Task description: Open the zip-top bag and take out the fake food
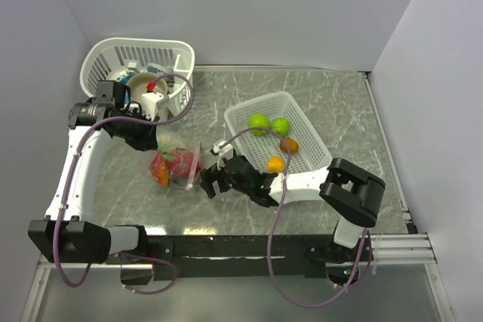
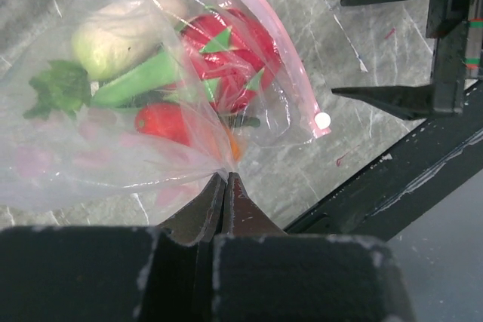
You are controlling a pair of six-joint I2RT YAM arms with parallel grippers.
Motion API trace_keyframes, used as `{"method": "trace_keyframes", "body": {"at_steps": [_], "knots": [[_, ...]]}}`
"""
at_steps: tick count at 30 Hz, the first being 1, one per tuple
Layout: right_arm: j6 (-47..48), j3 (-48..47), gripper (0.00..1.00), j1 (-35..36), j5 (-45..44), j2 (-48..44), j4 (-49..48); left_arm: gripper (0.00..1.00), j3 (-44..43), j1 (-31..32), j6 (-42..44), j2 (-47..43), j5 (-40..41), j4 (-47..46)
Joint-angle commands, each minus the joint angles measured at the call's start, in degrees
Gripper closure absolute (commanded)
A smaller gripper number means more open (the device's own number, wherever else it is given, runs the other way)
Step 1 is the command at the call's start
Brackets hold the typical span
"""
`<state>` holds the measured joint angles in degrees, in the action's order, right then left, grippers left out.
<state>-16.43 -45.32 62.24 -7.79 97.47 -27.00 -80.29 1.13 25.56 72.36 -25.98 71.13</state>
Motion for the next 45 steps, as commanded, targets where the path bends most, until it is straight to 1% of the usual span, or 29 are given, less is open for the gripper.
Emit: {"method": "trace_keyframes", "body": {"at_steps": [1,6,12,17,20,23,25,26,27,32,39,43,45], "knots": [[2.71,-3.19,0.01,-1.41,2.07,1.75,-3.93,0.99,0.49,1.16,-1.92,-1.17,1.63,-2.58],[3.42,-6.7,0.02,-3.17,4.89,5.0,-4.02,0.99,0.4,1.51,-2.18,-0.99,2.68,-3.19],[4.38,-10.66,0.03,-3.17,5.95,9.4,-4.02,0.99,0.75,1.69,-2.36,-0.11,2.86,-3.9],[4.82,-12.86,0.04,-3.18,6.91,11.07,-4.73,0.99,1.1,2.12,-2.71,0.24,2.95,-4.33],[4.21,-12.43,0.04,-3.26,9.18,11.16,-7.0,0.99,1.45,2.3,-3.06,0.42,3.21,-4.69],[3.51,-12.33,0.01,-2.91,12.36,11.34,-10.96,0.99,1.81,2.74,-3.5,0.42,3.39,-4.95],[3.07,-13.82,0.0,-2.47,12.01,13.17,-10.79,0.99,1.72,3.09,-3.68,0.42,3.56,-4.95],[2.89,-16.18,0.0,-2.04,11.75,14.05,-10.09,0.99,1.54,3.27,-3.76,0.42,3.56,-4.95],[2.72,-17.51,0.0,-1.86,11.49,16.06,-8.0,0.99,1.45,3.27,-3.85,0.5,3.83,-4.86],[1.22,-24.01,0.0,-1.42,9.73,20.21,-4.64,0.99,1.1,3.8,-4.2,0.33,3.74,-4.69],[1.13,-29.82,0.0,-1.24,6.66,24.6,0.1,0.99,1.37,4.23,-4.38,-0.64,3.48,-4.16],[0.87,-32.72,0.0,-1.33,4.81,26.98,1.08,0.99,0.49,4.67,-4.56,-0.99,3.04,-3.63],[1.04,-33.08,0.0,-1.33,4.8,27.6,0.03,0.99,0.14,4.85,-4.47,-1.08,2.86,-2.93]]}}
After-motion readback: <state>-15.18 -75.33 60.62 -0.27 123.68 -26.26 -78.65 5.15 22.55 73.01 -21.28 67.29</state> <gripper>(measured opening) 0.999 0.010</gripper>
